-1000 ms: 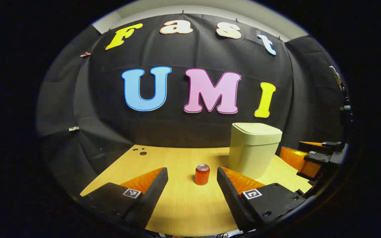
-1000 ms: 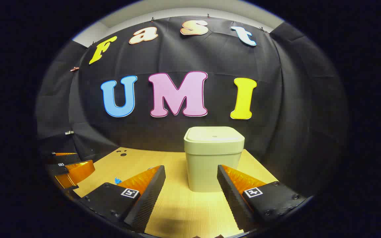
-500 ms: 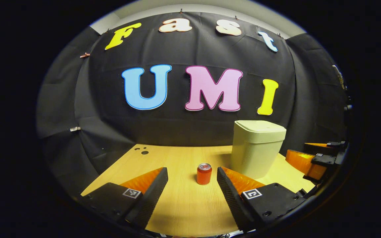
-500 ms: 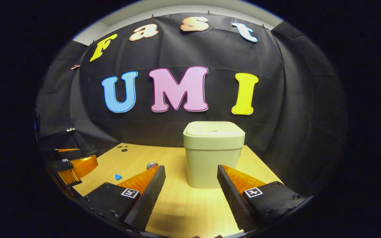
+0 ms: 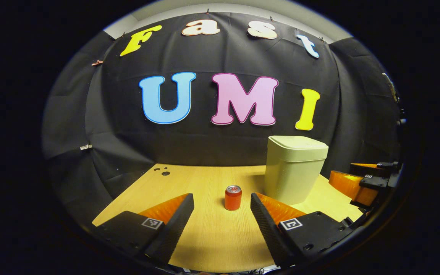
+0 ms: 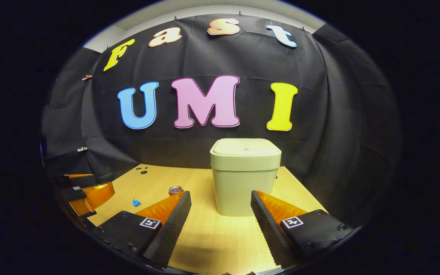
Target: Press the lid of the desktop garbage bin to open it, pick up the crumpled paper on the desktop and throw it into the bin, then pick up the pop can on the desktop and drop it into the bin, and finally close the garbage bin lid.
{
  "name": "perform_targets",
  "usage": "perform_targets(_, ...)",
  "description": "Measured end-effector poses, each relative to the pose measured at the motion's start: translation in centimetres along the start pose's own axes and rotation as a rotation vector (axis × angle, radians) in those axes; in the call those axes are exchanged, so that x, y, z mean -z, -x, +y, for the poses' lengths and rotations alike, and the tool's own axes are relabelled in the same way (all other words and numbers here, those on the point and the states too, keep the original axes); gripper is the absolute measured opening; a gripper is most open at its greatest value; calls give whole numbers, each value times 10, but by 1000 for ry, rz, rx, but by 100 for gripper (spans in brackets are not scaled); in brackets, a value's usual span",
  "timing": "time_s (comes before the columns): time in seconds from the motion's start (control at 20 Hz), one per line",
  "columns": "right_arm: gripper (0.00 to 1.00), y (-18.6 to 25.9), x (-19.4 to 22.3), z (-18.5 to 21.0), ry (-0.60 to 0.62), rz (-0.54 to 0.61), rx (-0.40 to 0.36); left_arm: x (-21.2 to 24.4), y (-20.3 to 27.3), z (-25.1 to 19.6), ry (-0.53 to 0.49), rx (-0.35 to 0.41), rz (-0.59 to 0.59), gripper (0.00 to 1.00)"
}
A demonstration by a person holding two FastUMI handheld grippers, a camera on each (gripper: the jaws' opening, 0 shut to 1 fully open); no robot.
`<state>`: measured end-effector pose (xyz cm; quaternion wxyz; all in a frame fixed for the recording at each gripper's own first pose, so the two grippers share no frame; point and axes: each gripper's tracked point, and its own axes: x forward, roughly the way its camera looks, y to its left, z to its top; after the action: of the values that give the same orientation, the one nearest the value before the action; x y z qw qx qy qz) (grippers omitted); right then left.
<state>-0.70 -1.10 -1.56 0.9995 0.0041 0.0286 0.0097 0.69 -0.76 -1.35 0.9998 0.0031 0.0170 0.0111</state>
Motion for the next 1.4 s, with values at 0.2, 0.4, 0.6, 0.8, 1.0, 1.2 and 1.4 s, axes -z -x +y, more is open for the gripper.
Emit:
perform_targets(0.2,98,-1,1,1,2,6,-12,3,1,2,7,-6,3,96)
perform_targets(0.4,99,0,3,0,11,13,-8,8,1,1,13,-8,14,96)
perform_targets(0.6,99,-4,9,-2,10,32,-7,12,-1,3,19,-13,20,96)
perform_targets(0.8,84,-7,5,3,24,28,-24,13,-4,6,26,-20,25,95)
perform_targets(1.0,52,-13,6,6,39,37,-32,15,-7,10,20,-33,23,96)
perform_targets(1.2,18,-18,11,11,46,60,-49,15,-11,15,17,-39,30,96)
perform_targets(1.4,6,-24,7,13,53,56,-68,19,-14,17,17,-38,38,96)
